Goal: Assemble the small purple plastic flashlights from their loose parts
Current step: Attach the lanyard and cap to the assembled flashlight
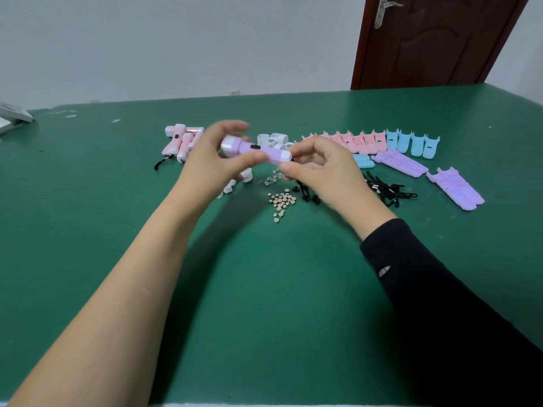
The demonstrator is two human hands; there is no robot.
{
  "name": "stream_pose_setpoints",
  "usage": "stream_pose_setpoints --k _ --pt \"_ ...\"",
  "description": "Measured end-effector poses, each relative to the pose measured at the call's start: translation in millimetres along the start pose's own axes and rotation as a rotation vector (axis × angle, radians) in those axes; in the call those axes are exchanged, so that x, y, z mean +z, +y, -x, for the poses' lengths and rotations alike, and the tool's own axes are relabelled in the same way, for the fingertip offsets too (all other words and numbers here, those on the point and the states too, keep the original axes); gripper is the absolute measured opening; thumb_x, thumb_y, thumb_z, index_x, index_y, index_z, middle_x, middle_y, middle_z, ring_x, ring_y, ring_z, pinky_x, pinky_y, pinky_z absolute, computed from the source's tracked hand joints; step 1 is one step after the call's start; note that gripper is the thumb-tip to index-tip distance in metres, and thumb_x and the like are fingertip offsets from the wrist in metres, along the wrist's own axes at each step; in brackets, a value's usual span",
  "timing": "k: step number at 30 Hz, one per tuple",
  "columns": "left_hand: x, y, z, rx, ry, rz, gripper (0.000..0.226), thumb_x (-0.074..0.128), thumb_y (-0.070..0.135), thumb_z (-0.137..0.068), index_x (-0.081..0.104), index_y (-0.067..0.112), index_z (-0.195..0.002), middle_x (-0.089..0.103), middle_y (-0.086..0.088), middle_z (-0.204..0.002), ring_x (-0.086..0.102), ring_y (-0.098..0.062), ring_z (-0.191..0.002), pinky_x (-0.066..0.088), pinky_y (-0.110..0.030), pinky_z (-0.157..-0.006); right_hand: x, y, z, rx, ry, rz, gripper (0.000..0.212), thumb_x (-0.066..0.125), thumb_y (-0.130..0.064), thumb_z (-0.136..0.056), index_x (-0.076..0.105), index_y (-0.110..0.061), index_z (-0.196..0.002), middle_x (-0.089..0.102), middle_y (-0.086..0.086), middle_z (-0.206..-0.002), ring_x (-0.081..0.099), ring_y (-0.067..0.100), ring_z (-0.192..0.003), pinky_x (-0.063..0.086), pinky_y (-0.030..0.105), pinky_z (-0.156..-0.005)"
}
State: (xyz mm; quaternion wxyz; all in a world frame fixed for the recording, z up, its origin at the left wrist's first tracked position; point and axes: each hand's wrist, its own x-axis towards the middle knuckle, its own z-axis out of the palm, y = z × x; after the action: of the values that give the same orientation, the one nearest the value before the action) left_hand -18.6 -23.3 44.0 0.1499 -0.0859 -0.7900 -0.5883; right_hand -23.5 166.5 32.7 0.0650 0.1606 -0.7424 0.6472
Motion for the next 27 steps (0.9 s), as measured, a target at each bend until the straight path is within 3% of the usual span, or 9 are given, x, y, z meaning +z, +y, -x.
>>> stream_pose_setpoints --k 3,6,10,12,14,16,19,23,27 --pt "2 -2 -2 -0.177 0.021 0.380 0.053 0.072 0.016 -0.087 0.046 0.010 -0.133 0.071 0.009 -0.091 0.067 -0.007 -0.085 0.054 -0.023 -0.070 14 -1 5 0.046 0.022 -0.039 0.026 0.077 -0.007 -0.077 0.056 -0.021 -0.085 0.067 -0.002 -0.088 0.071 0.020 -0.074 0.053 0.023 -0.069" --pt "9 -6 -1 -0.227 -0.060 0.497 0.050 0.066 0.014 -0.091 0.046 0.011 -0.136 0.069 0.002 -0.097 0.066 -0.015 -0.092 0.055 -0.030 -0.081 24 0 9 0.144 -0.031 -0.088 0.027 0.075 -0.011 -0.080 0.054 -0.017 -0.095 0.067 0.000 -0.087 0.070 0.015 -0.071 0.053 0.025 -0.067" --pt "10 -4 -1 -0.213 -0.081 0.544 0.047 0.065 0.011 -0.091 0.050 0.020 -0.134 0.067 0.001 -0.096 0.067 -0.019 -0.089 0.055 -0.028 -0.080 21 -5 11 0.313 -0.160 -0.272 0.030 0.061 -0.017 -0.093 0.056 -0.008 -0.122 0.071 0.001 -0.094 0.070 0.010 -0.070 0.053 0.018 -0.060" --pt "12 -2 0 -0.231 -0.063 0.517 0.035 0.064 0.015 -0.093 0.057 0.017 -0.127 0.070 0.004 -0.095 0.067 -0.014 -0.083 0.054 -0.027 -0.076 21 -3 12 0.325 -0.182 -0.299 0.024 0.057 -0.013 -0.095 0.062 -0.005 -0.118 0.071 0.004 -0.094 0.069 0.010 -0.070 0.057 0.021 -0.066" --pt "15 -1 1 -0.264 -0.035 0.447 0.019 0.062 0.030 -0.095 0.067 0.017 -0.109 0.073 0.008 -0.097 0.067 -0.009 -0.076 0.052 -0.027 -0.076 24 -1 14 0.340 -0.179 -0.314 0.022 0.060 -0.011 -0.093 0.065 -0.006 -0.115 0.072 0.006 -0.095 0.069 0.011 -0.075 0.058 0.023 -0.075" --pt "16 -1 3 -0.296 0.004 0.397 0.022 0.060 0.039 -0.094 0.071 0.021 -0.092 0.075 0.007 -0.098 0.065 -0.009 -0.075 0.050 -0.029 -0.079 28 1 16 0.347 -0.178 -0.314 0.022 0.064 -0.011 -0.091 0.067 -0.008 -0.112 0.073 0.006 -0.099 0.070 0.012 -0.082 0.057 0.024 -0.079" --pt "15 1 2 -0.309 0.016 0.458 0.026 0.061 0.038 -0.093 0.077 0.023 -0.078 0.076 0.004 -0.099 0.070 -0.009 -0.090 0.055 -0.028 -0.077 34 1 18 0.356 -0.184 -0.339 0.027 0.067 -0.013 -0.089 0.067 -0.009 -0.115 0.073 0.003 -0.104 0.071 0.011 -0.086 0.056 0.021 -0.077" --pt "16 4 1 -0.301 0.046 0.566 0.026 0.055 0.041 -0.097 0.069 0.019 -0.095 0.076 0.004 -0.100 0.072 -0.010 -0.094 0.056 -0.023 -0.067 41 -2 20 0.365 -0.156 -0.398 0.024 0.066 -0.011 -0.089 0.067 -0.003 -0.112 0.074 0.004 -0.090 0.071 0.010 -0.077 0.055 0.018 -0.063" --pt "23 5 3 -0.316 0.069 0.627 0.025 0.052 0.035 -0.099 0.065 0.015 -0.099 0.076 0.002 -0.097 0.072 -0.010 -0.095 0.057 -0.023 -0.068 43 2 20 0.328 -0.068 -0.333 0.015 0.067 -0.014 -0.089 0.070 -0.007 -0.103 0.074 0.001 -0.081 0.070 0.007 -0.072 0.057 0.021 -0.069"
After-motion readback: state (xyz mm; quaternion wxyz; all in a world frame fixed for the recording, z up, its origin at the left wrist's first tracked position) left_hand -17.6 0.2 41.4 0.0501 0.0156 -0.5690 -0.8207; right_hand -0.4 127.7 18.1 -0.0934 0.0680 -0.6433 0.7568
